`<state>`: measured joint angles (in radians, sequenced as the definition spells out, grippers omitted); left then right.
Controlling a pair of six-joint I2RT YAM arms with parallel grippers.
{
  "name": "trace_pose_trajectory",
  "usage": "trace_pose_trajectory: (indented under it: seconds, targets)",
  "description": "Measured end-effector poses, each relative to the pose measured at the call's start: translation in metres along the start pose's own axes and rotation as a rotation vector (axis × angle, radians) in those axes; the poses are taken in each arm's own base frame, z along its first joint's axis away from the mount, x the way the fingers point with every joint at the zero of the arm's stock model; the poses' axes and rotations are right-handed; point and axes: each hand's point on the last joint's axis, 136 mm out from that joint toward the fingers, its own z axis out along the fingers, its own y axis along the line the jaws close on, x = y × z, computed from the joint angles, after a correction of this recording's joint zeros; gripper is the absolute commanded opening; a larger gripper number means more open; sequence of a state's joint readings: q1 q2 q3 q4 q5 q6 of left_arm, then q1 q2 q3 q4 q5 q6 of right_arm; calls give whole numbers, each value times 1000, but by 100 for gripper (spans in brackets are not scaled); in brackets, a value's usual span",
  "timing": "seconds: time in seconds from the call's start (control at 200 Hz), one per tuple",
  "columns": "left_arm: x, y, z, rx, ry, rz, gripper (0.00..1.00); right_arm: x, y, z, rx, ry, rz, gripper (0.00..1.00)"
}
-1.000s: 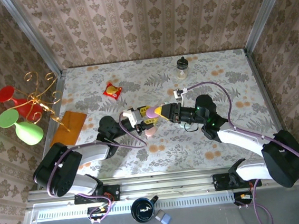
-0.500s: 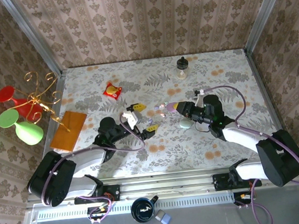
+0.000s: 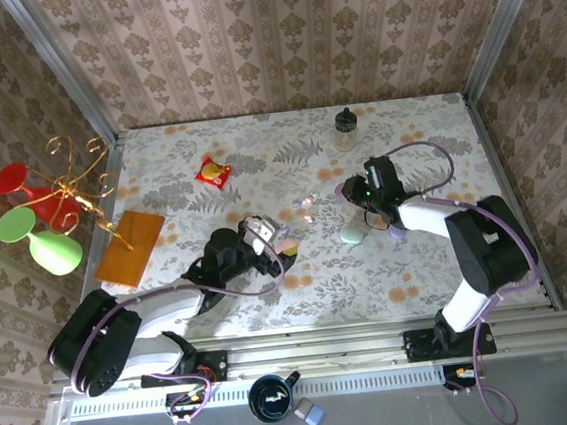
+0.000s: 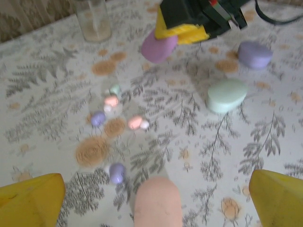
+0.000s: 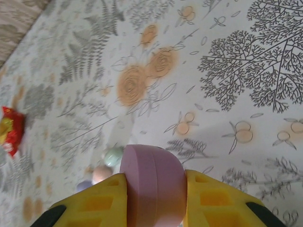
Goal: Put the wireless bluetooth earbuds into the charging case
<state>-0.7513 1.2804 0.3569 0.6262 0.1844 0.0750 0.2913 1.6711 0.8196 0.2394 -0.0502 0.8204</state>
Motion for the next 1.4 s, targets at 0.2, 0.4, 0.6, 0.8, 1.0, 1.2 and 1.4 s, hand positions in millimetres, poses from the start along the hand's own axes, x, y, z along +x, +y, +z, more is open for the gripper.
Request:
trace_pose_trajectory:
  seconds: [0.2, 0.4, 0.6, 0.8, 1.0, 1.2, 1.4]
  targets:
    - [20, 4, 1, -48, 108, -8, 100, 2, -12, 26, 53, 27, 33, 24]
    - [26, 7, 8, -52, 187, -27, 100, -5, -15, 30, 65, 22, 60, 49]
    - [32, 7, 16, -48, 291, -68, 100, -7, -22, 23, 111, 41, 29, 70]
    - [33, 12, 24, -77, 405, -129, 94, -26, -3, -13, 83, 1, -16, 74]
    - [50, 4, 31, -63, 524, -137, 88, -37, 11, -43, 36, -47, -39, 74]
    - [72, 0, 40, -50, 620, -140, 78, -26, 1, -53, 52, -32, -41, 73]
    - [84, 0, 45, -46, 658, -136, 61, -24, -1, -60, 52, -30, -48, 73]
